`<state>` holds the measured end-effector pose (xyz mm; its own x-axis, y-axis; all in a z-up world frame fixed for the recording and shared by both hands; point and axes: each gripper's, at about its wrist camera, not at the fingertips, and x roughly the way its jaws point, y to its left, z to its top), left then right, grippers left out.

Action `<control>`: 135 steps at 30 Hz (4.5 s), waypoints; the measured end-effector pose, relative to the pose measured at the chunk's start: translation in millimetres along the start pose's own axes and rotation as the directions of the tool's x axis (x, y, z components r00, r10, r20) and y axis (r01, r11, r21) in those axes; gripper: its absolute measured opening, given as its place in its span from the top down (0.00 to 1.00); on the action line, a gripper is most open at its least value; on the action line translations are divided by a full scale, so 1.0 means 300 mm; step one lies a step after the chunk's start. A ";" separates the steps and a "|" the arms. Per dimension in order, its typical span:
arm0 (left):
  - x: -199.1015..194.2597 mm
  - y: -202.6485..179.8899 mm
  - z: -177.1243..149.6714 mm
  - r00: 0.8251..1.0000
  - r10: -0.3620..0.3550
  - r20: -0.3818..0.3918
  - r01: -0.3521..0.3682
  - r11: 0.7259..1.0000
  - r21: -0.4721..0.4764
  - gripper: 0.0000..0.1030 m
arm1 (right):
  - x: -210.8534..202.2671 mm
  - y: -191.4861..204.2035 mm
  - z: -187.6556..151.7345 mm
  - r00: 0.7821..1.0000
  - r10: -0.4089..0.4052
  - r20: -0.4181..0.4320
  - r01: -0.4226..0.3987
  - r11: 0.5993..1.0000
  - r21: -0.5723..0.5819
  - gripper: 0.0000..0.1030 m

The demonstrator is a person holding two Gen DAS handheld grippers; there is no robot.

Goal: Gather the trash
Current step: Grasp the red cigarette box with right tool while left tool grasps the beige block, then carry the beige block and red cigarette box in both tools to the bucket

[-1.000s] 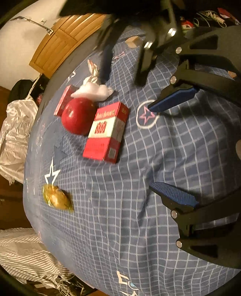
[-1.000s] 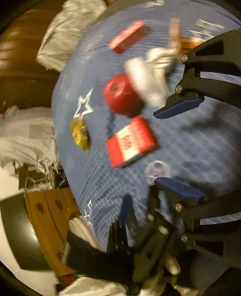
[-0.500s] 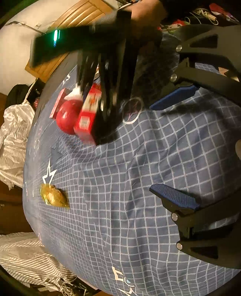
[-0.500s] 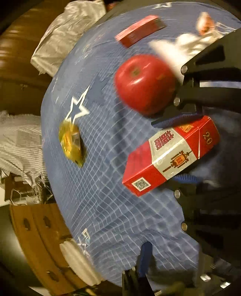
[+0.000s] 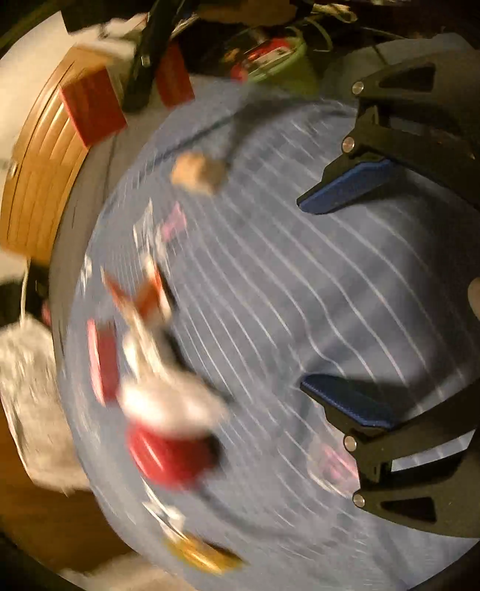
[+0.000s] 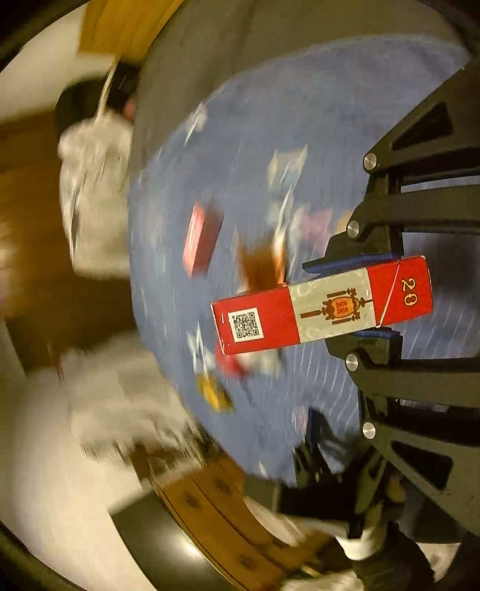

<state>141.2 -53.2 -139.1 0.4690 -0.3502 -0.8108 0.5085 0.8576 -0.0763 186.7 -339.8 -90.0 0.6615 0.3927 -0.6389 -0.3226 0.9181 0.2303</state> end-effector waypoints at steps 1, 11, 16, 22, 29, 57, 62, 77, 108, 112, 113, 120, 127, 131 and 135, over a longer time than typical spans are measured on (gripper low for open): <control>0.021 -0.050 0.033 1.000 -0.017 0.008 0.017 0.999 0.038 0.17 | -0.009 -0.066 -0.026 0.999 -0.037 -0.007 0.037 0.999 0.036 0.75; 0.234 -0.274 0.224 0.988 -0.156 -0.013 0.156 0.973 0.170 0.31 | -0.004 -0.258 -0.130 0.995 -0.096 -0.014 0.097 0.983 0.153 0.75; 0.273 -0.287 0.234 0.992 -0.117 -0.039 0.122 0.981 0.150 0.62 | 0.049 -0.273 -0.147 0.995 -0.102 -0.007 0.101 0.981 0.167 0.75; 0.216 -0.239 0.217 0.998 -0.061 0.026 0.058 0.995 0.084 0.74 | 0.114 -0.205 -0.140 0.992 -0.126 0.012 0.123 0.982 0.144 0.75; 0.042 -0.140 0.143 0.984 0.084 0.160 -0.075 0.995 -0.062 0.74 | 0.145 -0.064 -0.100 0.984 -0.153 0.096 0.144 0.985 0.095 0.76; -0.447 0.034 0.040 0.832 0.384 0.401 -0.258 0.907 -0.333 0.74 | -0.114 0.324 0.054 0.938 -0.043 0.344 0.071 0.995 -0.067 0.75; -0.515 0.009 0.041 0.813 0.388 0.434 -0.261 0.909 -0.324 0.74 | -0.201 0.397 0.087 0.920 -0.036 0.390 0.080 0.992 -0.095 0.75; -0.564 0.010 0.027 0.804 0.394 0.446 -0.258 0.906 -0.335 0.74 | -0.247 0.452 0.114 0.922 -0.022 0.387 0.071 0.991 -0.112 0.75; -1.238 0.997 -0.592 0.618 0.781 0.087 -0.467 0.454 -0.759 0.74 | 0.253 2.004 0.415 0.827 0.549 -0.117 -0.535 0.708 -0.460 0.76; -1.299 1.124 -0.698 0.628 0.778 0.027 -0.459 0.399 -0.794 0.74 | 0.363 2.249 0.408 0.801 0.548 -0.241 -0.591 0.660 -0.464 0.76; -1.303 1.148 -0.711 0.632 0.775 0.020 -0.458 0.394 -0.797 0.74 | 0.400 2.304 0.408 0.796 0.541 -0.269 -0.600 0.652 -0.464 0.76; -1.302 1.307 -0.810 0.673 0.738 -0.046 -0.455 0.364 -0.813 0.74 | 0.643 2.600 0.357 0.769 0.445 -0.459 -0.634 0.621 -0.460 0.76; -1.248 1.422 -0.902 0.711 0.697 -0.096 -0.447 0.342 -0.826 0.74 | 0.833 2.726 0.260 0.764 0.340 -0.548 -0.620 0.620 -0.480 0.76; -1.226 1.457 -0.932 0.720 0.686 -0.107 -0.447 0.341 -0.827 0.74 | 0.878 2.726 0.242 0.760 0.327 -0.561 -0.621 0.621 -0.479 0.76; -1.209 1.476 -0.944 0.727 0.677 -0.109 -0.441 0.340 -0.831 0.74 | 0.917 2.726 0.236 0.758 0.324 -0.566 -0.621 0.622 -0.476 0.76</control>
<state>-8.3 560.3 -43.1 0.6071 0.3672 -0.7047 -0.6340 0.7585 -0.1510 152.9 522.8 -25.4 0.0134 0.5643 -0.8254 -0.9341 0.3017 0.1911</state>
